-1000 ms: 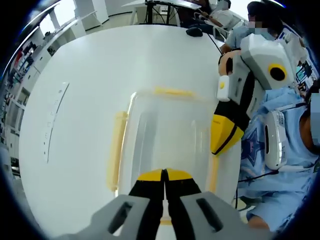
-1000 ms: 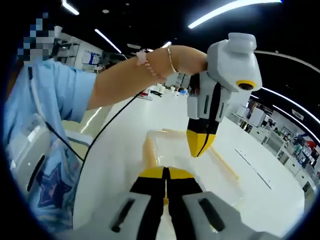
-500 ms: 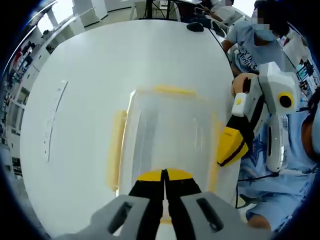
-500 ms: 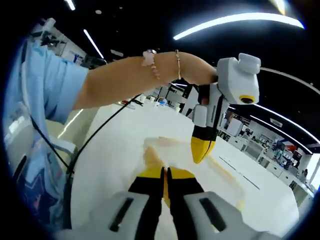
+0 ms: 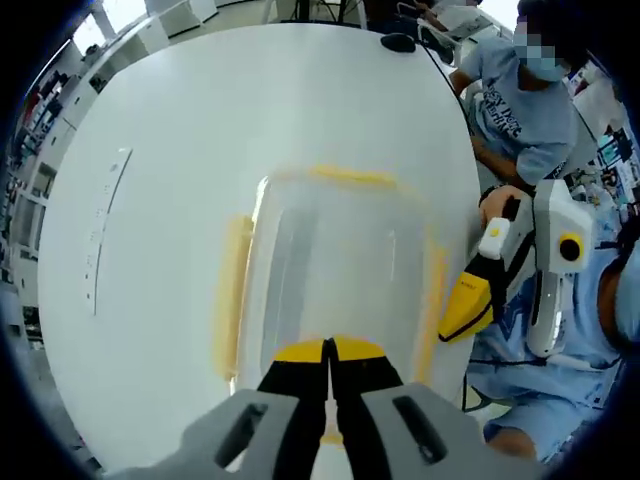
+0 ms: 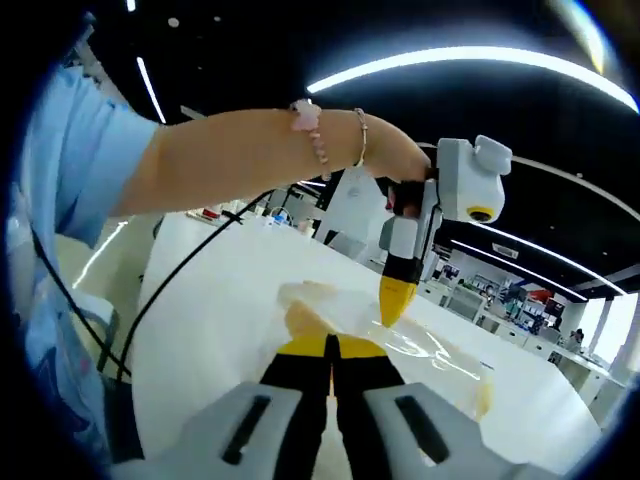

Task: Snap each plastic latch of the storage box into its locked position after aligning the lid with the box until every specified latch is closed and the lid sits flush.

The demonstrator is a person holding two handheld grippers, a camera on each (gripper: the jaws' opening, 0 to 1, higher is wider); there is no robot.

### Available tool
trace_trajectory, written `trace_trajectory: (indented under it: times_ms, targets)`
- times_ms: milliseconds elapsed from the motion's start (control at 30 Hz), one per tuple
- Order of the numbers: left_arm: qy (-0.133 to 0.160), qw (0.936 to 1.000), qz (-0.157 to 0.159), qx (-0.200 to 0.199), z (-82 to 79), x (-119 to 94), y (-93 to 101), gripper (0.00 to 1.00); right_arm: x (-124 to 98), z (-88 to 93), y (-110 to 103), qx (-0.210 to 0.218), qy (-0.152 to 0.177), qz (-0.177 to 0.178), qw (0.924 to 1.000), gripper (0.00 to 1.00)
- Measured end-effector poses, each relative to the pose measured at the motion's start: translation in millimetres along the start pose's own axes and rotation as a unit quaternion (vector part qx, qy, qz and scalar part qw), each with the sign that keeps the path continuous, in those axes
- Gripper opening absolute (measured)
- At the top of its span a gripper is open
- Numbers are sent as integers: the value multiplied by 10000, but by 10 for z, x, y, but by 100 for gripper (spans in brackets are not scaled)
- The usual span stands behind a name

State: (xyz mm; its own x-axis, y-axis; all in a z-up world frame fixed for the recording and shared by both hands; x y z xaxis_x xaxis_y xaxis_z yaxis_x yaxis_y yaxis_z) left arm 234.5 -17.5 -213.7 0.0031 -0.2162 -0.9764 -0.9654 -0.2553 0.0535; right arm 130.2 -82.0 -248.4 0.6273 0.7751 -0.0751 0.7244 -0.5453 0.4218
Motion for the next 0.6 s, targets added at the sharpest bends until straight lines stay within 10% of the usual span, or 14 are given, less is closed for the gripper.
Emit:
trace_trajectory:
  times_ms: [600]
  targets:
    - [-35,9996,76,-274,-70,15,-31,0,-93,184,-150,-664,-832,739,9916,0]
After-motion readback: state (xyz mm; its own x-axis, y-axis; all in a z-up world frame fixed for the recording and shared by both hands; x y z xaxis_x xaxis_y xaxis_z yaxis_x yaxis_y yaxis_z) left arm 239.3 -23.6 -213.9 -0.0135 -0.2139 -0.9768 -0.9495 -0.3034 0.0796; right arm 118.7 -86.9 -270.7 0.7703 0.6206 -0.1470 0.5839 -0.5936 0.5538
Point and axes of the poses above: the point that each gripper's makers call its tool centre point, and the gripper's own axes: x roughly forward along the fingers, y roughly to its right, z roughly out of its underside, the point moved 7 cm from there along -x, roughly backward along the fingers, and after that the axes turned 1 degree about -x, right-handed, at the moved point
